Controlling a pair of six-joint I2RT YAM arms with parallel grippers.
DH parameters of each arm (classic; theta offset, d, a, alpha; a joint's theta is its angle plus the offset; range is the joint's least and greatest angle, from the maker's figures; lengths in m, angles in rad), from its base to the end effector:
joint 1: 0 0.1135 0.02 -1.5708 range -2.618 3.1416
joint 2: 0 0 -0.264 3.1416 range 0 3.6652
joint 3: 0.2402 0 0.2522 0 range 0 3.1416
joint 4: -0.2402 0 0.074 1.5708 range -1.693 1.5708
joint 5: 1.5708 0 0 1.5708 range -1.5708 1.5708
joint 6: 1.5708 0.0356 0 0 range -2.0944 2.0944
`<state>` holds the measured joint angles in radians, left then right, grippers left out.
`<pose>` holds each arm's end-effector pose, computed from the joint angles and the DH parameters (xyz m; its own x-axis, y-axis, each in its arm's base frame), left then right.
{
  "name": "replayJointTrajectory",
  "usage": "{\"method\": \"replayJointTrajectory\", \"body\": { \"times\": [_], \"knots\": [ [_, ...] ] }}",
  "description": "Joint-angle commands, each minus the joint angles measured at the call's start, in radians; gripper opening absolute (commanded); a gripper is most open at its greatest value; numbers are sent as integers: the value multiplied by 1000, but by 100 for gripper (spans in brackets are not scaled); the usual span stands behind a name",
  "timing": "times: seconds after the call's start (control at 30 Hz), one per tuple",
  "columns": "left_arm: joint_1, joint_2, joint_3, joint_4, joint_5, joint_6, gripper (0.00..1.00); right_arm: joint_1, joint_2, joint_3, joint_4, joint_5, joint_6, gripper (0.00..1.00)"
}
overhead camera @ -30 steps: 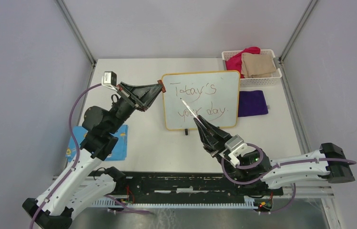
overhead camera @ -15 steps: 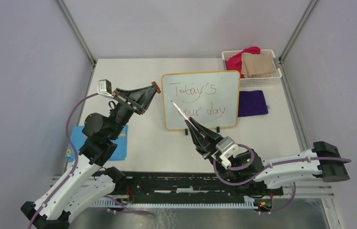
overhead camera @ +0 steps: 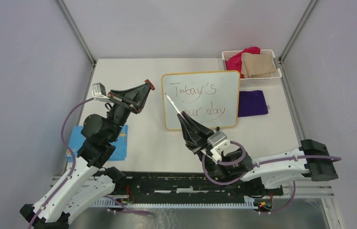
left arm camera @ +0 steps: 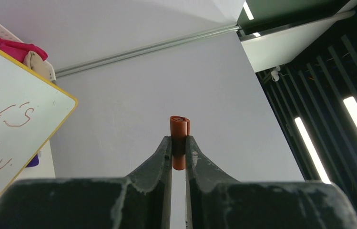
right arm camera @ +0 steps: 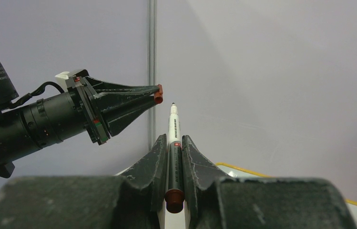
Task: Write a sentence on the whiteboard
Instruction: Close the whiteboard marker at the center of the board.
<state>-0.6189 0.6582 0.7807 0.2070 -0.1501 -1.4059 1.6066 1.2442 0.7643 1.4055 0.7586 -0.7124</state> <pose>0.1255 -0.0828 0.3998 -0.4089 -0.9062 -0.1076 0.3352 -0.0395 -0.9413 0.0159 0.2411 0.3834 0.4621 0.3510 -0.8144 -0.5788 0.8151 0.0229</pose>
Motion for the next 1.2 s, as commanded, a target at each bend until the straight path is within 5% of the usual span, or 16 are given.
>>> {"method": "replayJointTrajectory", "body": {
  "times": [0.0,1.17],
  "knots": [
    [-3,-14,29,-15,-45,-51,2,6,28,74,64,3,-7,0],
    [-4,-19,45,-29,15,-16,2,3,110,136,10,29,19,0]
  ]
}}
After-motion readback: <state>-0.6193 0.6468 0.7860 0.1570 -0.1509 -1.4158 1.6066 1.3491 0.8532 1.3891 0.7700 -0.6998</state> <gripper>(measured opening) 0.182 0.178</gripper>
